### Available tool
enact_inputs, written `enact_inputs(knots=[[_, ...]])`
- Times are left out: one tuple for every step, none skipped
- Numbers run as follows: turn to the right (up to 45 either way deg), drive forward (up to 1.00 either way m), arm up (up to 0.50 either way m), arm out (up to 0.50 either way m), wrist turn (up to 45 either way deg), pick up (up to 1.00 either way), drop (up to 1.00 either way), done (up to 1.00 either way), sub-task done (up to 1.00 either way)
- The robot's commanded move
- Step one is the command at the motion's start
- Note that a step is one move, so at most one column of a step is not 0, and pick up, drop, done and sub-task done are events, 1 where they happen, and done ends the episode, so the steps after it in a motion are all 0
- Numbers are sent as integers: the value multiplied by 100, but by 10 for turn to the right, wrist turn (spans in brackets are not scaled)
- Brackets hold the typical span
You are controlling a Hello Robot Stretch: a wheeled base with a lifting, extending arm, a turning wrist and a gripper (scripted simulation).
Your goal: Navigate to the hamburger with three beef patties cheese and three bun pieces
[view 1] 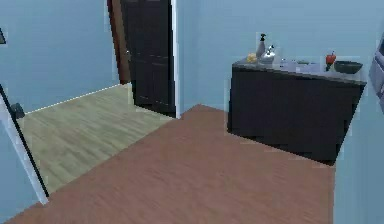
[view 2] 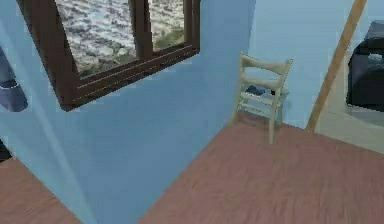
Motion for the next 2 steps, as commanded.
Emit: enact_inputs(knots=[[450,0,0,0,0,0,0,0,0],[60,0,0,0,0,0,0,0,0]])
